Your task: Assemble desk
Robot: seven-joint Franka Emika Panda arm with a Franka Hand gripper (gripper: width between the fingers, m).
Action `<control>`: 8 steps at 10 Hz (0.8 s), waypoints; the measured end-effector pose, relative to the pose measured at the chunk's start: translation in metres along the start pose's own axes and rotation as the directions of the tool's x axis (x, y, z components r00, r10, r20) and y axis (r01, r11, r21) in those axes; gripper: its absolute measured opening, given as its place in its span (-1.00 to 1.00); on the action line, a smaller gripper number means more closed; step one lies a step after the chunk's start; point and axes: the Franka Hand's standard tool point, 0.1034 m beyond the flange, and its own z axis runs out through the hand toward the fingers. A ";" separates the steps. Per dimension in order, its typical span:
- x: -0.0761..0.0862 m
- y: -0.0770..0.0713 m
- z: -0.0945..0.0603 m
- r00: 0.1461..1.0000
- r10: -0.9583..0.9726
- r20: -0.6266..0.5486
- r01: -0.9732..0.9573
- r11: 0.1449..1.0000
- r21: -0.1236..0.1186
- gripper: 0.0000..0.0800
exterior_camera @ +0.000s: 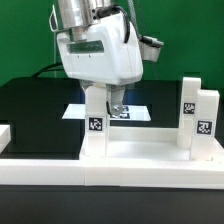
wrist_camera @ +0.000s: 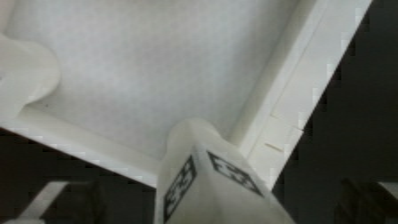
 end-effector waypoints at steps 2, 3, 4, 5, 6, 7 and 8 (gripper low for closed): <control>0.000 0.000 0.000 0.988 -0.151 -0.001 0.151 0.988 -0.003 0.62; 0.000 -0.002 -0.002 0.937 -0.350 -0.010 0.349 0.936 -0.043 0.62; -0.002 -0.007 -0.004 0.852 -0.523 -0.008 0.522 0.850 -0.072 0.62; -0.005 -0.008 -0.003 0.816 -0.578 -0.006 0.576 0.813 -0.084 0.62; -0.001 -0.007 -0.003 0.803 -0.595 -0.025 0.592 0.802 -0.081 0.62; -0.001 -0.007 -0.003 0.814 -0.581 -0.025 0.577 0.812 -0.081 0.55; -0.001 -0.007 -0.003 0.822 -0.568 -0.027 0.565 0.821 -0.082 0.55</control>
Offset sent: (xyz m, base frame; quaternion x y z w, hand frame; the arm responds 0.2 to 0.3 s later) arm 0.0123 0.0194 0.0092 -0.0624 -0.0154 -0.4977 0.8650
